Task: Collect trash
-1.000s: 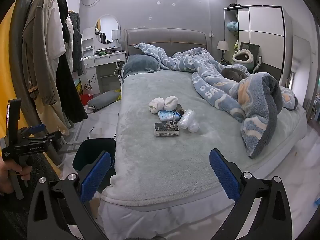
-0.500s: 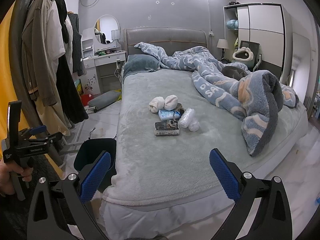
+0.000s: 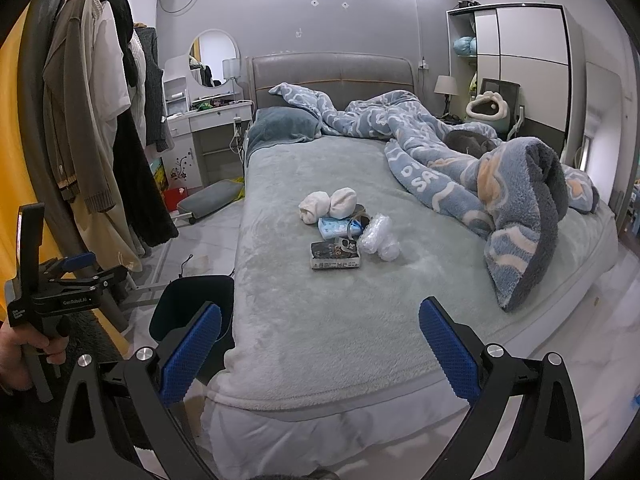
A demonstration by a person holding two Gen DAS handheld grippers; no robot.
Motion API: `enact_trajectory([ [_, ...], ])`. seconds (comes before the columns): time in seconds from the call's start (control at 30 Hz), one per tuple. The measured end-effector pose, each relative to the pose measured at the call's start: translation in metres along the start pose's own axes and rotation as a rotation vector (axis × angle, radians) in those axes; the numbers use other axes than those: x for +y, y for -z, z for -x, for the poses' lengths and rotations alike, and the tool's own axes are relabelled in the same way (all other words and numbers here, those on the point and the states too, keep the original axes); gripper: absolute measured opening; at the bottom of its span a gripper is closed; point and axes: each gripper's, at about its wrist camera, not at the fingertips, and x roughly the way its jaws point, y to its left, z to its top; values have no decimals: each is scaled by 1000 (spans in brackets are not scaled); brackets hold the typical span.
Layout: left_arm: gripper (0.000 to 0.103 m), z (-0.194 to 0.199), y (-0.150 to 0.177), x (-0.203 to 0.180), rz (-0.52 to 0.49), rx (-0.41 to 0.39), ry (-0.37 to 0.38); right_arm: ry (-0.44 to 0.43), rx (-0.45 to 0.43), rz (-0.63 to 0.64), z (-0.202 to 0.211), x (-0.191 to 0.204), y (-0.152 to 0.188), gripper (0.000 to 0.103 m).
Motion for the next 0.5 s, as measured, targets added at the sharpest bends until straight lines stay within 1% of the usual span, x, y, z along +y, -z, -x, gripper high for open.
enact_trajectory([
  [0.03, 100, 0, 1, -1, 0, 0, 0, 0, 0, 0, 0, 1, 0, 100],
  [0.07, 100, 0, 0, 0, 0, 0, 0, -4, 0, -7, -2, -9, -2, 100],
  [0.5, 100, -1, 4, -9, 1, 6, 3, -5, 2, -9, 1, 1, 0, 100],
])
